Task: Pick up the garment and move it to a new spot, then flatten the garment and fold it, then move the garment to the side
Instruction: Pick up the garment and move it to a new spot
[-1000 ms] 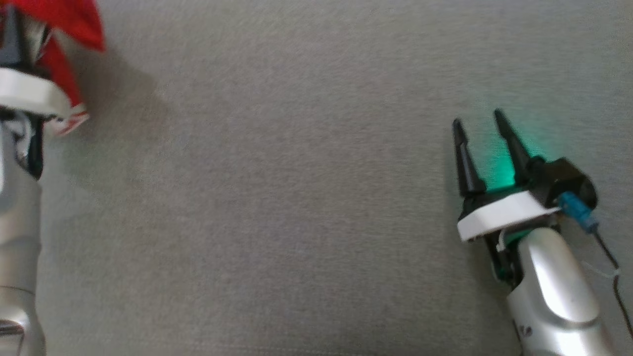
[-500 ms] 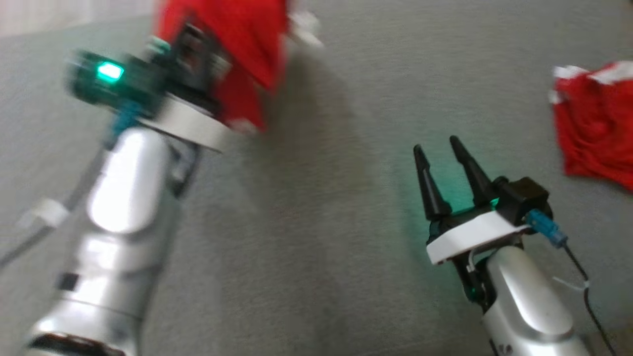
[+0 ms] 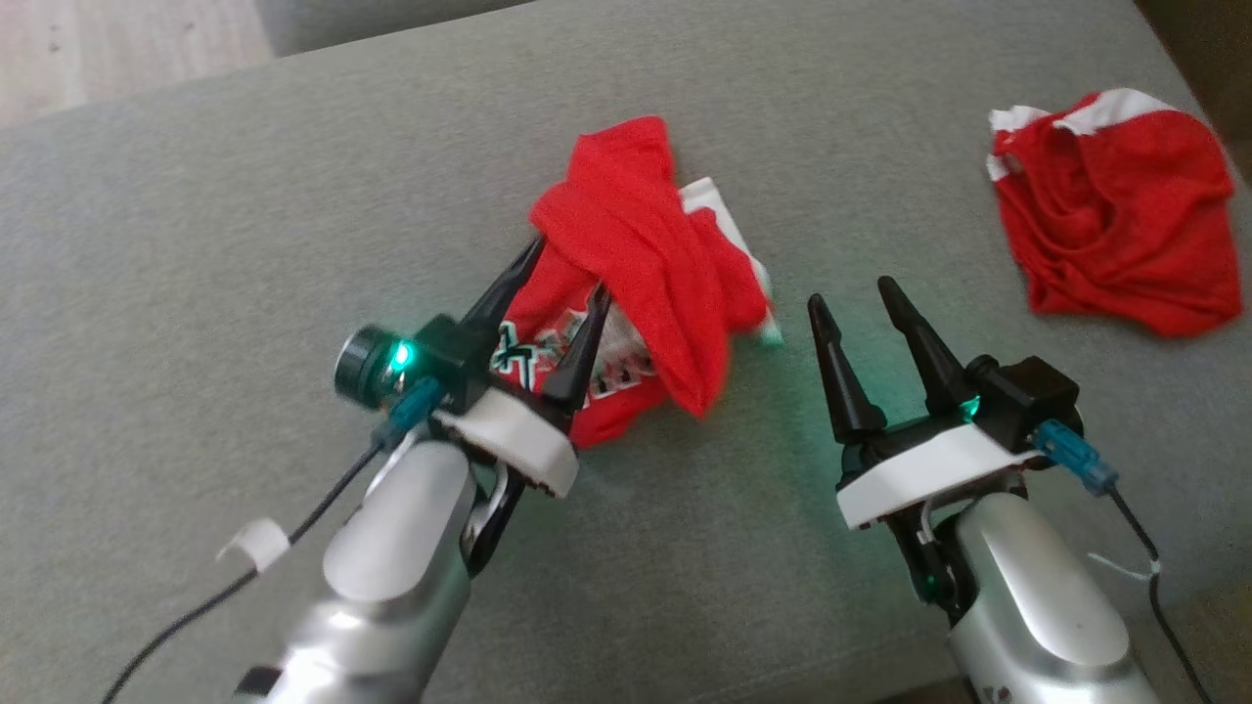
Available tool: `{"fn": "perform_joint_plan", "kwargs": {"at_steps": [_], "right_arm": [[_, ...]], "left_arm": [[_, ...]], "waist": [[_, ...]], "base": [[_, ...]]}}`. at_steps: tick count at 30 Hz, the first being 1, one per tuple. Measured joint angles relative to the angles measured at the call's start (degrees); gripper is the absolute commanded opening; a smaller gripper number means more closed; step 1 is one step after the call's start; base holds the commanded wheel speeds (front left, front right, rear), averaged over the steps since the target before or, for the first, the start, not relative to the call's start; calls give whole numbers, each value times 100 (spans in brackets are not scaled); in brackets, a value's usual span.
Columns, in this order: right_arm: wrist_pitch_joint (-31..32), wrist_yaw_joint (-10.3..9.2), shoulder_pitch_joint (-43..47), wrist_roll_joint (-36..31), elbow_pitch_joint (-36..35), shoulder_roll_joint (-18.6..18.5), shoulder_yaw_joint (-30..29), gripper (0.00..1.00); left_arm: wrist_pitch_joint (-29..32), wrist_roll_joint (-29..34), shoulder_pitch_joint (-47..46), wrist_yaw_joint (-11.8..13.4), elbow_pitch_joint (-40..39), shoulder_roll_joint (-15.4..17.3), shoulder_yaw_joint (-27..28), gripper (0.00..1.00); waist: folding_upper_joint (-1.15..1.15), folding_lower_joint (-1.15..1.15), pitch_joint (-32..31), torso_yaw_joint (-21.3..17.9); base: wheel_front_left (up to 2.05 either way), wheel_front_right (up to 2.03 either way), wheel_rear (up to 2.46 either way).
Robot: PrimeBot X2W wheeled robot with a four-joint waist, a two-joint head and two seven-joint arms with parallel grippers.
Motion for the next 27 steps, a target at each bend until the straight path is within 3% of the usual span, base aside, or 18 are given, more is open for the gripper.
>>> {"fn": "perform_joint_plan", "kwargs": {"at_steps": [5,14,20,27], "right_arm": [[0,0,13,-9,-2,3,-107,100],[0,0,215,-155,38,11,-493,100],[0,0,464,-204,96,22,-755,100],[0,0,827,-247,145,35,-864,100]], "left_arm": [[0,-8,342,249,-238,-3,318,100],[0,193,1745,571,-1203,45,1582,100],[0,470,2701,576,-1759,44,2302,100],[0,673,3535,475,-2063,40,2740,100]], "waist": [[0,0,-27,261],[0,0,-265,881],[0,-1,-588,1211],[0,0,-956,1438]], "base": [[0,0,0],[0,0,0],[0,0,0],[0,0,0]]}}
